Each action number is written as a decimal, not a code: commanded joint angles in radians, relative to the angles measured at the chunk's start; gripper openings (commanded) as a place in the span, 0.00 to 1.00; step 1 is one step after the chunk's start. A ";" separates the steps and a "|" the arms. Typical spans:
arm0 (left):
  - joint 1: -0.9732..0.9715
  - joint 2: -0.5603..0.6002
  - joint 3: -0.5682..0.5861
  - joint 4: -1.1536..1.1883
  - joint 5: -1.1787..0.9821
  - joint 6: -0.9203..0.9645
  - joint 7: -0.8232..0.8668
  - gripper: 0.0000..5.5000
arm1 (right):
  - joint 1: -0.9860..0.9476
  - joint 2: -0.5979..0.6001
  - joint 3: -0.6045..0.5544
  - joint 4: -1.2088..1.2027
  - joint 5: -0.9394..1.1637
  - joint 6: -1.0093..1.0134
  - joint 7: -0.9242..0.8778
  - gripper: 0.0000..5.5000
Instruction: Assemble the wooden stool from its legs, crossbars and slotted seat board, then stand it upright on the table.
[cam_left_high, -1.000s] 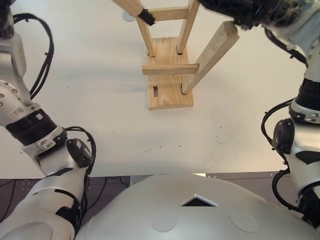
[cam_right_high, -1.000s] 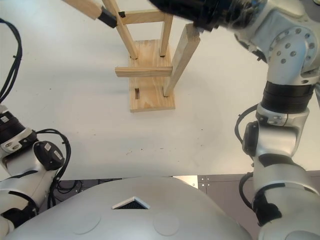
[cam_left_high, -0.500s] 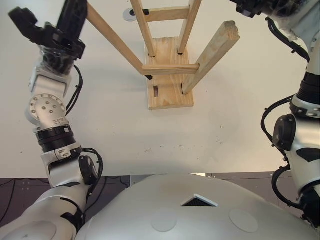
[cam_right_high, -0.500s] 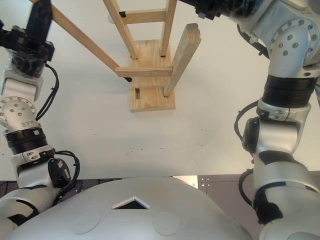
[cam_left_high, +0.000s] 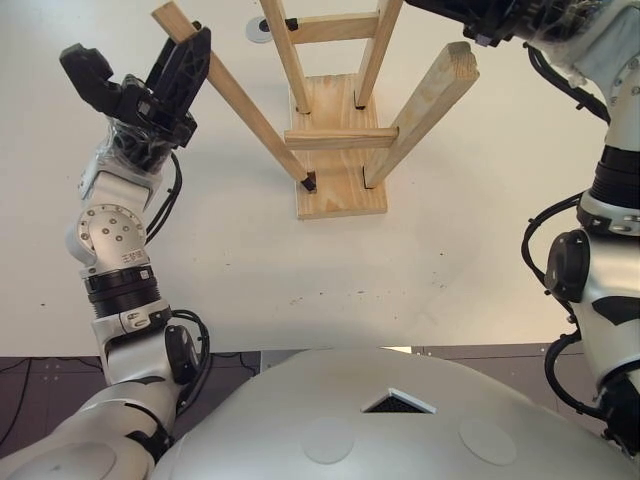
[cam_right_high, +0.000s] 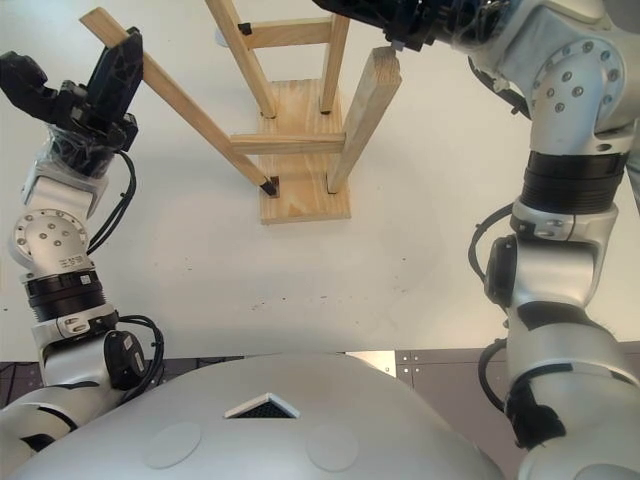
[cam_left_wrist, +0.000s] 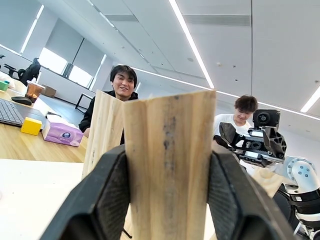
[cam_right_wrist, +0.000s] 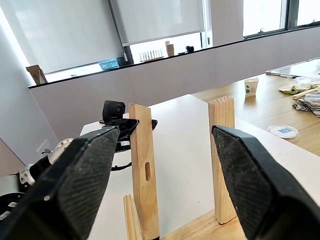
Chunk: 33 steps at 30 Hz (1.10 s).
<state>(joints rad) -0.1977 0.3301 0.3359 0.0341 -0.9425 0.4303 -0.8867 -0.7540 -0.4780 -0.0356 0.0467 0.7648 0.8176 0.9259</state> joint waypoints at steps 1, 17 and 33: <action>-0.024 -0.029 -0.004 0.060 0.025 -0.028 -0.009 0.37 | -0.012 -0.001 0.015 0.005 -0.020 -0.002 0.019 0.62; -0.012 -0.043 0.011 0.103 -0.004 -0.011 -0.062 0.37 | -0.006 0.001 0.023 0.017 -0.049 -0.006 0.047 0.62; 0.042 0.151 -0.112 0.114 0.166 -0.050 -0.197 0.37 | 0.059 -0.002 0.038 -0.044 -0.066 -0.009 0.049 0.62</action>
<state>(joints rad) -0.1945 0.4370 0.2749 0.1474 -0.8864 0.3661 -1.0917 -0.7314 -0.4819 -0.0222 0.0234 0.7094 0.7896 0.9765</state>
